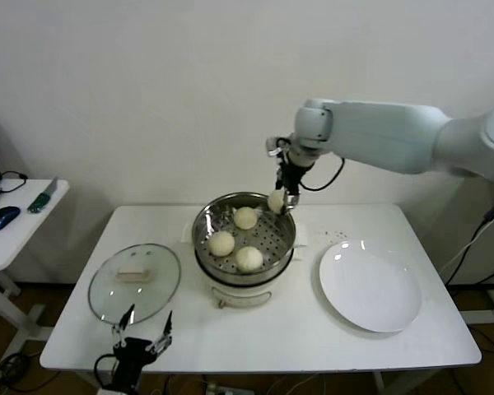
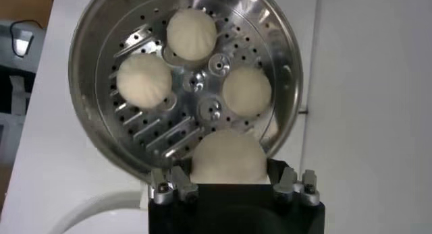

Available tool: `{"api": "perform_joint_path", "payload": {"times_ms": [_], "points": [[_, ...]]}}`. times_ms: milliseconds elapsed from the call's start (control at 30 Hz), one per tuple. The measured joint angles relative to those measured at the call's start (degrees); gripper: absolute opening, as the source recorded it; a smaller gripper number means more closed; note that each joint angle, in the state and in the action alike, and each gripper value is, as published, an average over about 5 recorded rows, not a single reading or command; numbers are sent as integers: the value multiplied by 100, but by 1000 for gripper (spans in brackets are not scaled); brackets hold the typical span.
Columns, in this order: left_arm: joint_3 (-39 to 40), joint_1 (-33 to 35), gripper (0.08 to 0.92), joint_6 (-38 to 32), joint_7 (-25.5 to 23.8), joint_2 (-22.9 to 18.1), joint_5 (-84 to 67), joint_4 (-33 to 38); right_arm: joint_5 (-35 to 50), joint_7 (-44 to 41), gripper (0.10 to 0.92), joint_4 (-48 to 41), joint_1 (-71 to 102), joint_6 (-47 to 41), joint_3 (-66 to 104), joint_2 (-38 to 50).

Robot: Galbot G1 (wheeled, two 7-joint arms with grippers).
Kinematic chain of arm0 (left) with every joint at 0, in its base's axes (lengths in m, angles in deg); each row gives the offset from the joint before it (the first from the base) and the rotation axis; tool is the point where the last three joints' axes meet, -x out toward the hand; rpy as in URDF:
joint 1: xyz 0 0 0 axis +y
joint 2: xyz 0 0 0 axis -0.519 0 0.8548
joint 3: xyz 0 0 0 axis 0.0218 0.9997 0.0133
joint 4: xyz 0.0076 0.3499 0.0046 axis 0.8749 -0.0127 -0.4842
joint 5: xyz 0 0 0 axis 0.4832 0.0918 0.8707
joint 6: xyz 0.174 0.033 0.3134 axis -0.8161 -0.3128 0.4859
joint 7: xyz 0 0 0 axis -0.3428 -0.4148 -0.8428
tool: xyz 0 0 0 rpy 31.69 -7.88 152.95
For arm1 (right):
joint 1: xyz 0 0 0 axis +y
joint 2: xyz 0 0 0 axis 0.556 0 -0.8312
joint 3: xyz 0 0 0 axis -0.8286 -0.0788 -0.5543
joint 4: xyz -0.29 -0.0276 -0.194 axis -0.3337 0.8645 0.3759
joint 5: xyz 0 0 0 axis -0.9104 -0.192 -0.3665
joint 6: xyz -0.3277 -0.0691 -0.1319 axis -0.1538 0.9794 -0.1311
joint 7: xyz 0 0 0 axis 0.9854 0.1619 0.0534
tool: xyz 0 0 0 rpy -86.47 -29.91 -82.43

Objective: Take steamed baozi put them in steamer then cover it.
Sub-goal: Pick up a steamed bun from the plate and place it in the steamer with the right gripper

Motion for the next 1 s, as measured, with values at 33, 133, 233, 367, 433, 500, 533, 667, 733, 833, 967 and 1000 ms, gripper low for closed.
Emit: {"api": "perform_joint_path", "payload": {"times_ms": [33, 133, 233, 367, 433, 500, 533, 667, 733, 833, 967, 1000], "points": [[-10, 9, 823, -2, 0, 18, -16, -5, 26, 20, 721, -32, 30, -11, -27, -79], [-47, 9, 823, -3, 4, 73, -70, -16, 70, 71, 721, -134, 148, -37, -85, -269], [-67, -20, 823, 10, 9, 104, -98, -15, 80, 107, 721, -233, 293, -56, -124, -397], [-41, -69, 823, 29, 10, 108, -77, -13, 44, 122, 721, -355, 496, -61, -159, -515], [-24, -87, 823, 36, 10, 106, -56, -14, 17, 128, 721, -415, 592, -59, -173, -572], [-14, -104, 823, 42, 10, 105, -38, -21, -15, 132, 722, -474, 687, -55, -180, -633], [-12, -113, 823, 45, 10, 105, -31, -28, -33, 133, 723, -503, 733, -53, -182, -664], [-6, -145, 823, 57, 12, 103, 0, -68, -106, 131, 722, -626, 886, -43, -184, -770], [-4, -149, 823, 60, 13, 101, 19, -80, -134, 120, 723, -664, 926, -36, -196, -802], [-4, -151, 823, 62, 13, 98, 38, -89, -178, 91, 727, -685, 963, -26, -217, -820], [-5, -148, 823, 63, 13, 96, 50, -90, -220, 67, 729, -690, 988, -24, -242, -815], [-5, -147, 823, 63, 13, 96, 53, -89, -229, 64, 730, -687, 989, -25, -247, -811]]}}
